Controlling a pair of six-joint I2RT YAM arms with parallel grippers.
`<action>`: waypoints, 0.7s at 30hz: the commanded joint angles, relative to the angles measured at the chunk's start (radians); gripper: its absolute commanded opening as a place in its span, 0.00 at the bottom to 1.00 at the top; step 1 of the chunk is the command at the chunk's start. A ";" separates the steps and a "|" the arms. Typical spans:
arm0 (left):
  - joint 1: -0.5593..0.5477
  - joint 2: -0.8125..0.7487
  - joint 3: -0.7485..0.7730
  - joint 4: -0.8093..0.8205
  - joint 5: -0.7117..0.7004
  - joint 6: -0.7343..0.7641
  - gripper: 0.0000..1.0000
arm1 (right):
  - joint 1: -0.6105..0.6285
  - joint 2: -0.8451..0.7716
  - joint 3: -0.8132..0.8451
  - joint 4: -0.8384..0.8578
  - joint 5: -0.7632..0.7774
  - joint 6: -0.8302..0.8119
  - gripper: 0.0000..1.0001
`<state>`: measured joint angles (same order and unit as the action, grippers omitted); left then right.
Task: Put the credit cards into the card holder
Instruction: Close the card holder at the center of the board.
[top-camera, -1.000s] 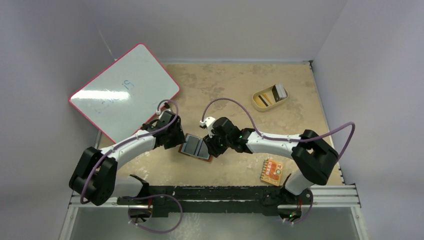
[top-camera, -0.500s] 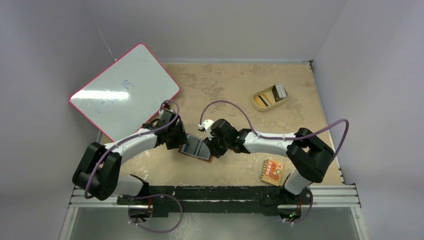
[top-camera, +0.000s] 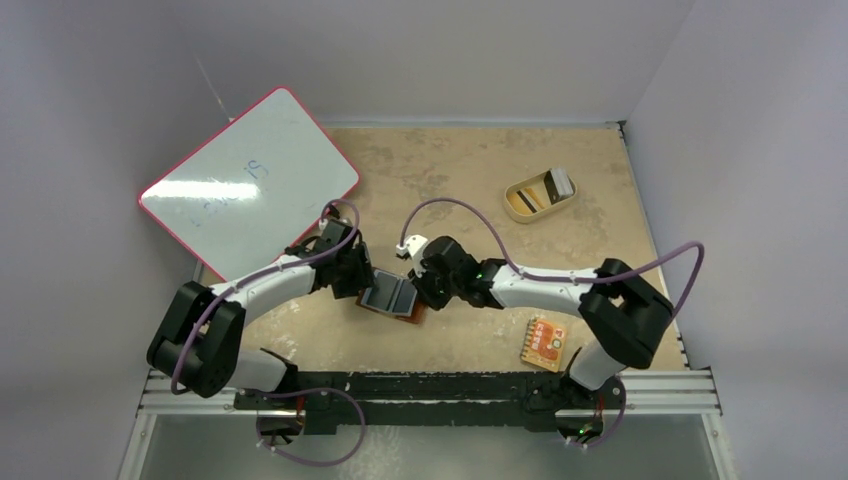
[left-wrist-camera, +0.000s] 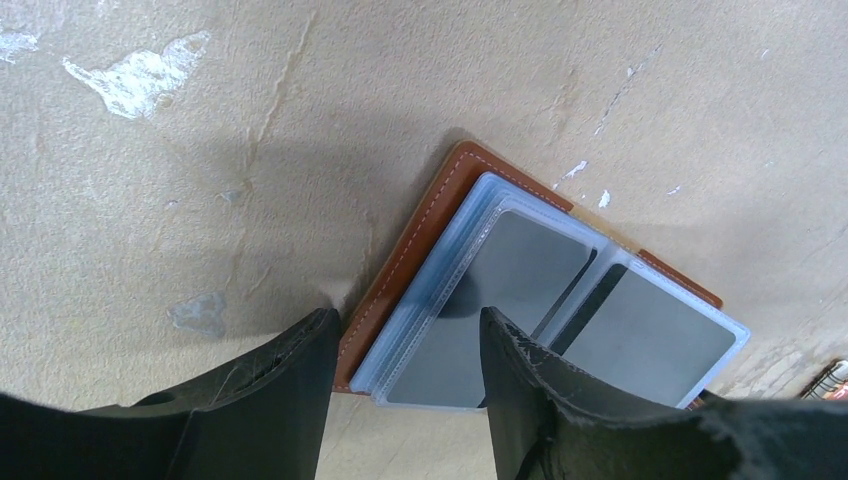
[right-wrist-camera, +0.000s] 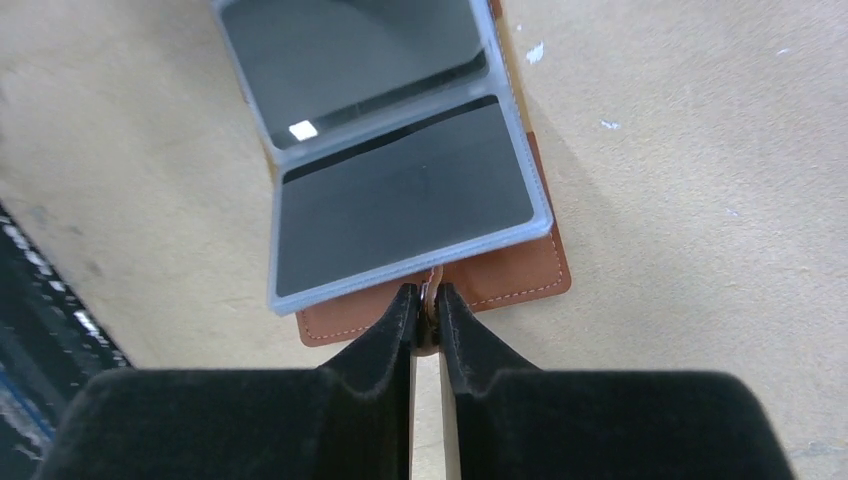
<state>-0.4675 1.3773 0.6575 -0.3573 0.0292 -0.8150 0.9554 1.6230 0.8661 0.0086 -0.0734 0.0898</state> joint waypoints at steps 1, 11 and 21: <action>0.005 0.014 0.007 0.006 0.006 0.017 0.52 | 0.004 -0.110 -0.044 0.139 -0.037 0.082 0.11; 0.006 -0.021 -0.049 0.231 0.314 -0.125 0.51 | 0.004 -0.114 -0.154 0.381 -0.088 0.192 0.13; 0.006 -0.088 -0.245 0.730 0.510 -0.467 0.44 | 0.003 -0.111 -0.244 0.574 -0.034 0.273 0.14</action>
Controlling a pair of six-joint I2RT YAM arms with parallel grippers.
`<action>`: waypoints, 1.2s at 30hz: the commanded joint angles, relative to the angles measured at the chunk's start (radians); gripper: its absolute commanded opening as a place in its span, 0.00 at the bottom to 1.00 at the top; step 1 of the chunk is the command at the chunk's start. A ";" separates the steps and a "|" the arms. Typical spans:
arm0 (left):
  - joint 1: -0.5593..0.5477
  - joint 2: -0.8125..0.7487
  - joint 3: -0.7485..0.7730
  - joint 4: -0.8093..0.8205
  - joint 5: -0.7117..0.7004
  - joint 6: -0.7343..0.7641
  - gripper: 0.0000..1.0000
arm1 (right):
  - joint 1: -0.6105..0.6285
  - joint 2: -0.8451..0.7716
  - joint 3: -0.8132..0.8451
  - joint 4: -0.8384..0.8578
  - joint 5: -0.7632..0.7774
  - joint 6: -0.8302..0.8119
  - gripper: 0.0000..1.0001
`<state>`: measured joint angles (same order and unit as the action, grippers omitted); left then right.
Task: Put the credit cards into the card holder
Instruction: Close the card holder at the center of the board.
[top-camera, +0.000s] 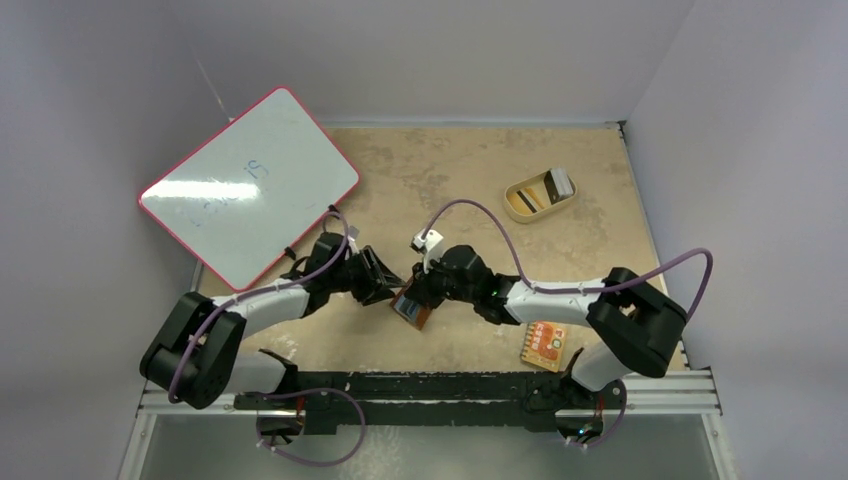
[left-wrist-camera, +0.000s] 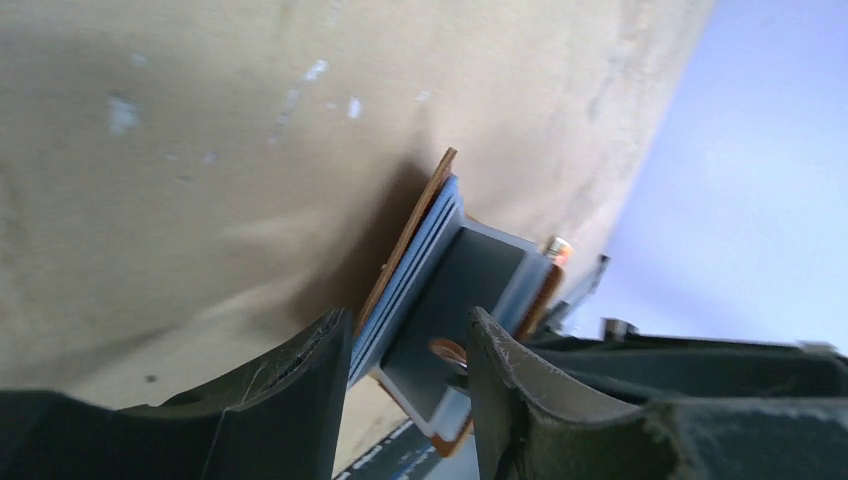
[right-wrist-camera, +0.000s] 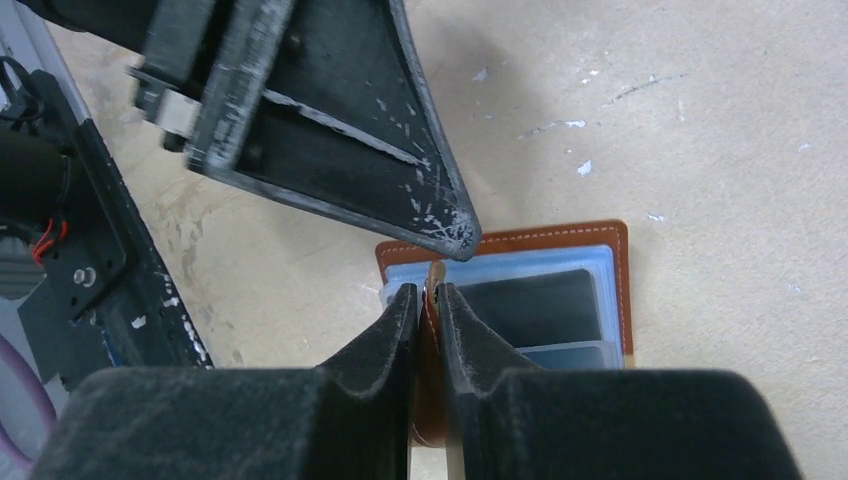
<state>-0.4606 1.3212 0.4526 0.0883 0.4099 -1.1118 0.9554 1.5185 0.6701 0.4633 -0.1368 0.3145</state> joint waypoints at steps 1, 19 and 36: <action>-0.001 -0.034 -0.048 0.311 0.137 -0.186 0.43 | 0.003 -0.010 -0.056 0.130 0.035 0.056 0.15; -0.003 -0.090 0.054 -0.246 -0.156 0.117 0.55 | 0.003 -0.091 -0.113 0.107 0.119 0.122 0.14; -0.086 0.026 -0.054 0.143 -0.031 -0.052 0.56 | 0.002 -0.161 -0.051 -0.092 0.218 0.300 0.39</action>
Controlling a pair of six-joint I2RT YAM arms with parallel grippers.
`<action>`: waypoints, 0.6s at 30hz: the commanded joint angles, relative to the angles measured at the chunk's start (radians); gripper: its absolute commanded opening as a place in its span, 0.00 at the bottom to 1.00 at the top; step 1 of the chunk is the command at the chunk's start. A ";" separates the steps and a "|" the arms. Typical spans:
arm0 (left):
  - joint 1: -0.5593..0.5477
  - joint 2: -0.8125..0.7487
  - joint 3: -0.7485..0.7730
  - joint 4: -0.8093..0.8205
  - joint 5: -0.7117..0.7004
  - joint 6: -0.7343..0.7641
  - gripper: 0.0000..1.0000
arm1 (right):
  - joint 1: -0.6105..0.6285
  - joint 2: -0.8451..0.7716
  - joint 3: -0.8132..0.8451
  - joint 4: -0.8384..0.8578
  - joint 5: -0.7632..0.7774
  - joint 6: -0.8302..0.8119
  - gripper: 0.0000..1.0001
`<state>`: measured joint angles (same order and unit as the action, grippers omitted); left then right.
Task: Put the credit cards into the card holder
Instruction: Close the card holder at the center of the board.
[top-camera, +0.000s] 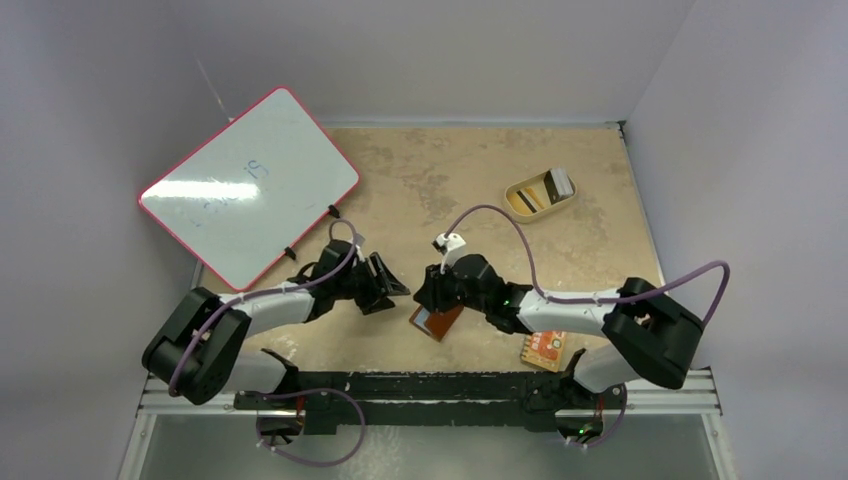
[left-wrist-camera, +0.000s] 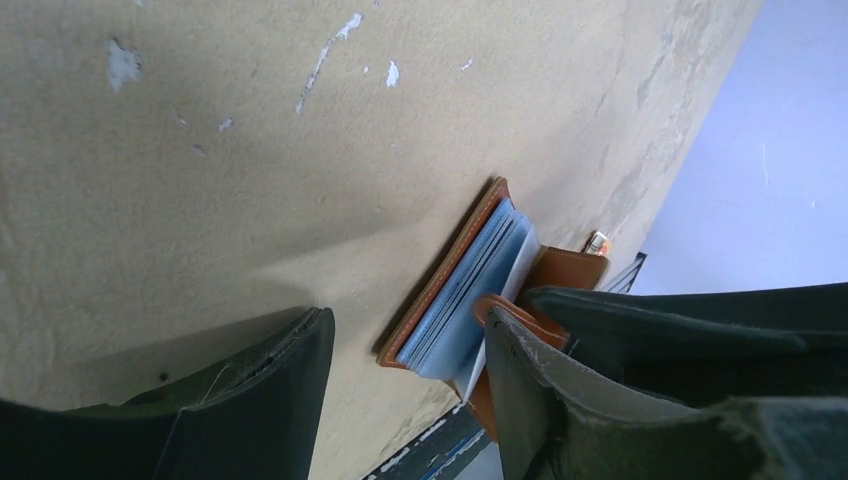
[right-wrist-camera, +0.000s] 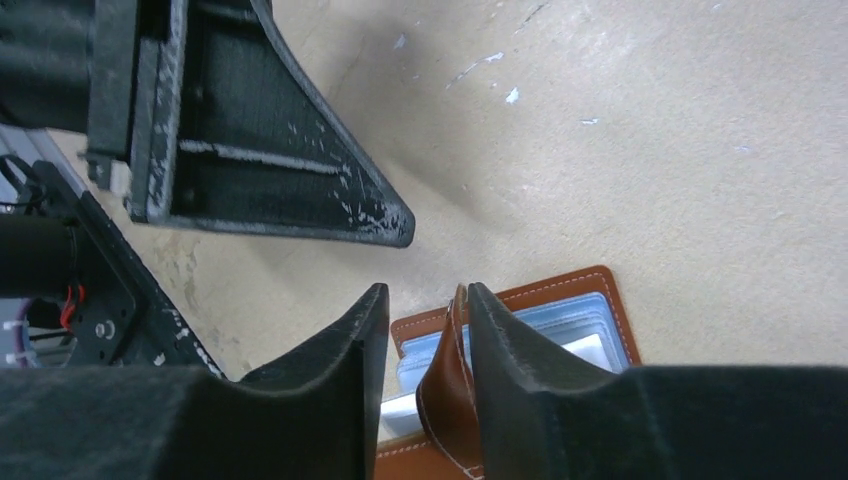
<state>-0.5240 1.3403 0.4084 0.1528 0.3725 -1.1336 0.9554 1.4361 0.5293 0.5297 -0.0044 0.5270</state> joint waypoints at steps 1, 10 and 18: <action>-0.031 0.012 -0.008 0.081 0.004 -0.028 0.56 | 0.003 -0.103 0.107 -0.223 0.114 0.117 0.42; -0.141 0.069 0.106 -0.039 -0.073 0.064 0.60 | -0.003 -0.287 0.129 -0.572 0.222 0.322 0.60; -0.165 0.118 0.096 0.026 -0.075 0.038 0.58 | -0.003 -0.432 0.028 -0.740 0.220 0.561 0.55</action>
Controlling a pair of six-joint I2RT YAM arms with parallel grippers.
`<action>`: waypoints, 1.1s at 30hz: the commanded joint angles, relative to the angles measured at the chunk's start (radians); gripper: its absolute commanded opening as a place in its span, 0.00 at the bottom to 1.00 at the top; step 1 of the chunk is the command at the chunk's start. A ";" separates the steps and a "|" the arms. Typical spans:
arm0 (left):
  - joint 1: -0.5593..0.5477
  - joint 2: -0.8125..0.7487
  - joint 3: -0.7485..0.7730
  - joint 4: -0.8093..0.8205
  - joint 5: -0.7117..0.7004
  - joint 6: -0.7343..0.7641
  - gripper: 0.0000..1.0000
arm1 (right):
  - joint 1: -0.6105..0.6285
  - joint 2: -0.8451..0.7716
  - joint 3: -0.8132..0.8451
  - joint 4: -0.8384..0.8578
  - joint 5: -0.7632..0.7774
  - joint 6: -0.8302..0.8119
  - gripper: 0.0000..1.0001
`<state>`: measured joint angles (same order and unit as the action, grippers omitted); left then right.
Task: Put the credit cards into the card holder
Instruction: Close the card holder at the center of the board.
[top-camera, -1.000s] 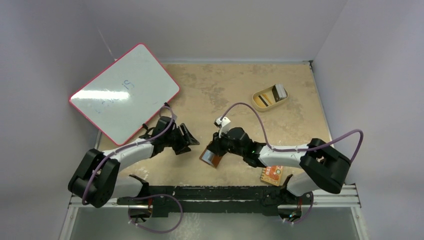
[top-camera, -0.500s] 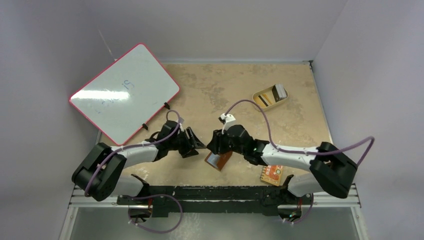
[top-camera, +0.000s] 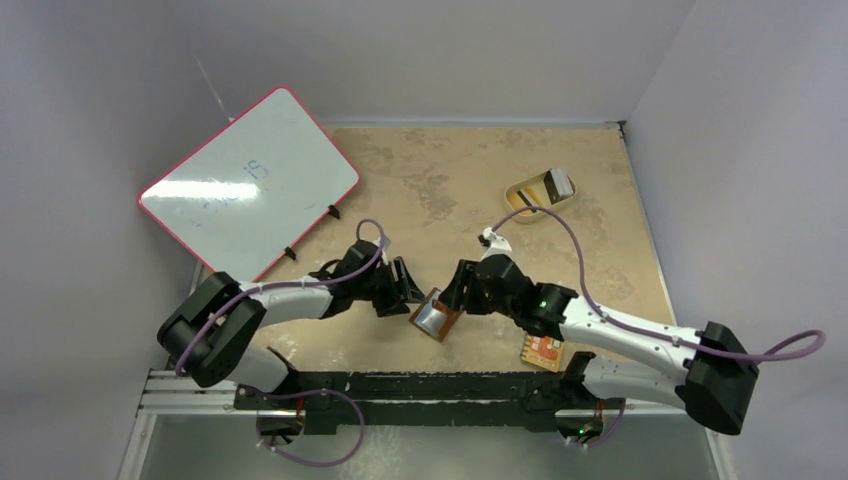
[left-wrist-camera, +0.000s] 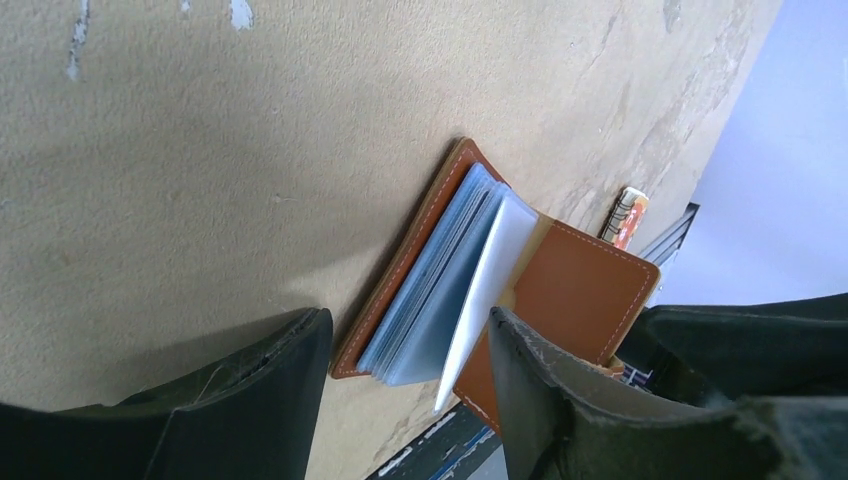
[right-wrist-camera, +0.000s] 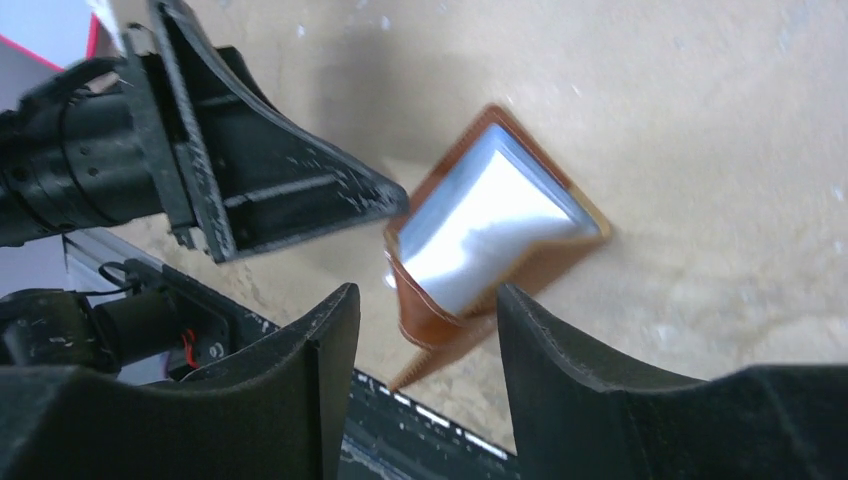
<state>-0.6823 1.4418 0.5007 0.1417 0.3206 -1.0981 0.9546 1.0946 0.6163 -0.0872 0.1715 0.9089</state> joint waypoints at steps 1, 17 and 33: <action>-0.006 0.016 -0.001 0.050 -0.021 -0.007 0.57 | -0.003 -0.119 -0.078 -0.128 0.049 0.212 0.52; -0.014 0.050 -0.060 0.240 0.050 -0.134 0.46 | -0.002 -0.028 -0.157 -0.125 0.032 0.301 0.22; -0.043 0.066 -0.126 0.579 0.123 -0.351 0.42 | -0.011 0.135 -0.266 0.174 -0.050 0.297 0.21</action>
<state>-0.7151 1.4979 0.3733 0.6041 0.4171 -1.4086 0.9470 1.2011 0.3782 0.0700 0.1314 1.2011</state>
